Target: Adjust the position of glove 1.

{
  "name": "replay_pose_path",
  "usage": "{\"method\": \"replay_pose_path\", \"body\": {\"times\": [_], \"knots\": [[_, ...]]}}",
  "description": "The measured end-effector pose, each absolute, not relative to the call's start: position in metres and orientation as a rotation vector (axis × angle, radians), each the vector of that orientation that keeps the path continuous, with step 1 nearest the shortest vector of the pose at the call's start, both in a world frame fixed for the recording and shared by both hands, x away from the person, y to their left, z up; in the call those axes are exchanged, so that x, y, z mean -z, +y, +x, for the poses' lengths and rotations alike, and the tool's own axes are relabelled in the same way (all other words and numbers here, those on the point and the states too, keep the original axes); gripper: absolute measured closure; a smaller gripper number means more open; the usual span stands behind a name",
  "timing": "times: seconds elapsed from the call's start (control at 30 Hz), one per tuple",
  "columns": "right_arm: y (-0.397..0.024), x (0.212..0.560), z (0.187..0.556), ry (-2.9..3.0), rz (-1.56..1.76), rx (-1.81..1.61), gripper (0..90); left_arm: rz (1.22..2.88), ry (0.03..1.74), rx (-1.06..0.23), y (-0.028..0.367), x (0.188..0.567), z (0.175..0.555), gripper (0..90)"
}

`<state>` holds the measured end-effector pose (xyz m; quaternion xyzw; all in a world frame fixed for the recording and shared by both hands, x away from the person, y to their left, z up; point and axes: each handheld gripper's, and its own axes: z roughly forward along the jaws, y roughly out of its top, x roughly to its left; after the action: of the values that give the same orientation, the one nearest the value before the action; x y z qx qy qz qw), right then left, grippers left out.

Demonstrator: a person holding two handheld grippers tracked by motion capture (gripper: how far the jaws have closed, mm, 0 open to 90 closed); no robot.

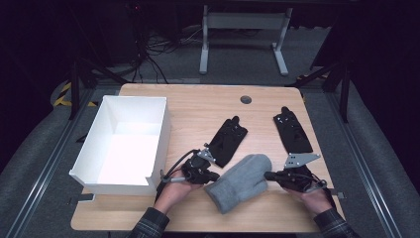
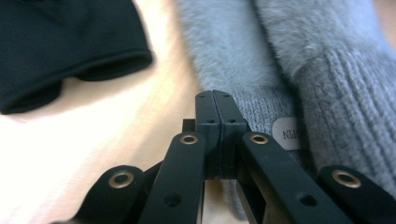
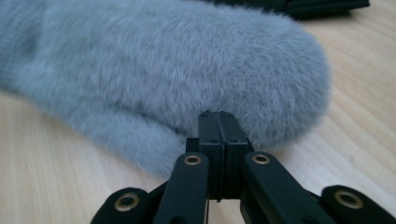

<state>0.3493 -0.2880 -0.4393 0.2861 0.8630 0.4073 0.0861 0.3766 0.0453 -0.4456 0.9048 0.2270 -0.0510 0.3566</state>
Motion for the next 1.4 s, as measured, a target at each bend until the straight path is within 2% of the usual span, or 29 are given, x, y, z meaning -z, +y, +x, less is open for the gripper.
{"method": "replay_pose_path", "body": {"times": [0.23,0.43,0.67,1.0,1.4], "knots": [[-0.272,0.435,0.369,2.563,0.837,-1.215,90.0,2.336,0.521,0.19,0.037,0.448,0.358,89.9],[-0.256,0.432,0.38,2.562,0.803,-1.212,90.0,2.34,0.499,0.179,0.031,0.448,0.35,89.7],[-0.261,0.423,0.371,2.557,0.79,-1.27,90.0,2.275,0.512,0.115,0.033,0.433,0.356,89.4],[-0.238,0.417,0.356,2.596,0.668,-1.362,90.0,2.332,0.487,0.012,0.006,0.428,0.364,89.0],[-0.221,0.424,0.358,2.621,0.647,-1.345,90.0,2.279,0.467,0.036,-0.004,0.429,0.364,90.0]]}}
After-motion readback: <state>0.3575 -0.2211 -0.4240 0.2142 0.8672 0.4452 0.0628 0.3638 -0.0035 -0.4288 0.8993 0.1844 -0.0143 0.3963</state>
